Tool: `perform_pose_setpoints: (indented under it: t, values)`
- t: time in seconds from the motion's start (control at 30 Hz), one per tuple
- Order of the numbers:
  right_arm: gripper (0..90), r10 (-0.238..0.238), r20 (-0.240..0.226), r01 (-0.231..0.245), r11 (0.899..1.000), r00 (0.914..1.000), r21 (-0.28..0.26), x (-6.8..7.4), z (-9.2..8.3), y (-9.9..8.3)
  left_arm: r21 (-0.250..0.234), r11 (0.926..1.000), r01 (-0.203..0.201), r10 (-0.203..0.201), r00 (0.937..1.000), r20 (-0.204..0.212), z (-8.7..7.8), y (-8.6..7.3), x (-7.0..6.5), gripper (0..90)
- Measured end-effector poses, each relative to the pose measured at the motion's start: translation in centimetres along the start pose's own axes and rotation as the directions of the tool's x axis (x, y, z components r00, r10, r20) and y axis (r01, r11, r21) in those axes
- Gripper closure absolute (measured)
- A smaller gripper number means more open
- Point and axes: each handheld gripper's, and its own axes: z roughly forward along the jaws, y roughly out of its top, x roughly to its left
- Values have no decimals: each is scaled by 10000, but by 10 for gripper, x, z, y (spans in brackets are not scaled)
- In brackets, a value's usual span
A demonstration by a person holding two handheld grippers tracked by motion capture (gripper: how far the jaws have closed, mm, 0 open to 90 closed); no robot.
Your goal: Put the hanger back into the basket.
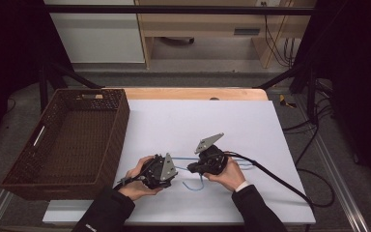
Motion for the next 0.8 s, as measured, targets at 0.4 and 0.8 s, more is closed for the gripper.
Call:
perform_pose_setpoints:
  t: [0.4,0.8]
  values:
    - [877,-1,-30,1,10000,10000,-26,0,0,0,-151,9943,-1052,1047,9940,-331,6,6,-10,662]
    - [877,-61,-152,60,10000,9999,-39,0,-1,0,-119,9814,-1916,1909,9807,-434,13,11,-16,775]
